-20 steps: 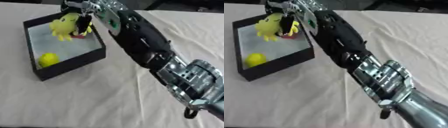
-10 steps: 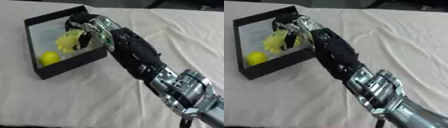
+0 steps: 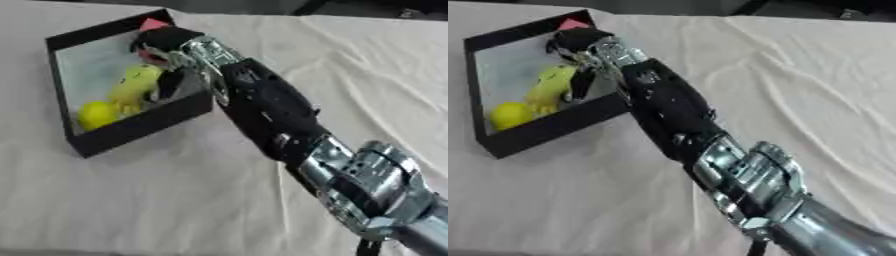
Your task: Pick up objects on the table and place them in the box.
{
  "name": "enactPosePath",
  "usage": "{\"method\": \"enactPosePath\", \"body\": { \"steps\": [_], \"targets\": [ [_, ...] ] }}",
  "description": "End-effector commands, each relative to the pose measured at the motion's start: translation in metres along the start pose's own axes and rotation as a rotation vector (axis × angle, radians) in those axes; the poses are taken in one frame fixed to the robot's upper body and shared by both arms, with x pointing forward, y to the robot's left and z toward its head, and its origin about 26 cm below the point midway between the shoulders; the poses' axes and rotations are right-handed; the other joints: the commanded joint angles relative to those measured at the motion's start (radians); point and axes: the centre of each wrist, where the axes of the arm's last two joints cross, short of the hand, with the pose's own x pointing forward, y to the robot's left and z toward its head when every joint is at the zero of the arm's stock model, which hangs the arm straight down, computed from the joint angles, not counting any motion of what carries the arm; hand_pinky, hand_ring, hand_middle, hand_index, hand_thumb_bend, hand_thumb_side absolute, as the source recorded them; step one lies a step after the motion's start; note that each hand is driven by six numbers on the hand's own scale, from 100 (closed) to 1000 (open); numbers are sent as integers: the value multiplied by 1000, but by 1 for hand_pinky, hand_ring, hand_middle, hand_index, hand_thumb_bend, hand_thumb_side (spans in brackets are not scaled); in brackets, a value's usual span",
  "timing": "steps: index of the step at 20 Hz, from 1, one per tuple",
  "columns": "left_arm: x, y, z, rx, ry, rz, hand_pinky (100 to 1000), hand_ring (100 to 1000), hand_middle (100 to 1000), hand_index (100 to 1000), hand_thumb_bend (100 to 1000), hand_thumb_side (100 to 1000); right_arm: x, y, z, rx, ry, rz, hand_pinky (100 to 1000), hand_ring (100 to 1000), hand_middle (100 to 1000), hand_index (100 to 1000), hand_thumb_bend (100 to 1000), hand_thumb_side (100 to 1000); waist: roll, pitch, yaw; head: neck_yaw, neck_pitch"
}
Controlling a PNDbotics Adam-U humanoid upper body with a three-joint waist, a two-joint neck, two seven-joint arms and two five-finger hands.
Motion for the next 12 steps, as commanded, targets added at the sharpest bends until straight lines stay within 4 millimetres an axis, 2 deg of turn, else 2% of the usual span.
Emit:
{"method": "enactPosePath", "body": {
  "steps": [1, 5, 9, 10, 12],
  "targets": [
    [6, 2, -3, -7, -24, -9, 887, 746, 777, 789, 156, 887, -2, -27, 4, -91, 13, 20, 968, 978, 896, 935, 477, 313, 10, -15, -1, -2, 0],
    [5, 2, -2, -10, -21, -10, 887, 746, 777, 789, 156, 888, -2, -40, 8, -128, 12, 0, 963, 968, 887, 931, 462, 285, 10, -16, -3, -2, 0],
    [5, 3, -1, -8, -17, -12, 886, 746, 777, 788, 155, 885, -2, -62, 16, -199, -17, -59, 937, 904, 838, 917, 434, 179, 11, -21, -9, 2, 0],
    [5, 3, -2, -7, -19, -12, 886, 746, 777, 788, 155, 883, -4, -70, 21, -227, -31, -92, 930, 887, 821, 912, 406, 147, 12, -23, -11, 4, 0],
    [6, 5, -2, -2, -24, -15, 886, 747, 777, 789, 153, 879, -11, -89, 35, -296, -54, -180, 927, 867, 801, 906, 201, 140, 12, -26, -14, 8, 0]
  ]
}}
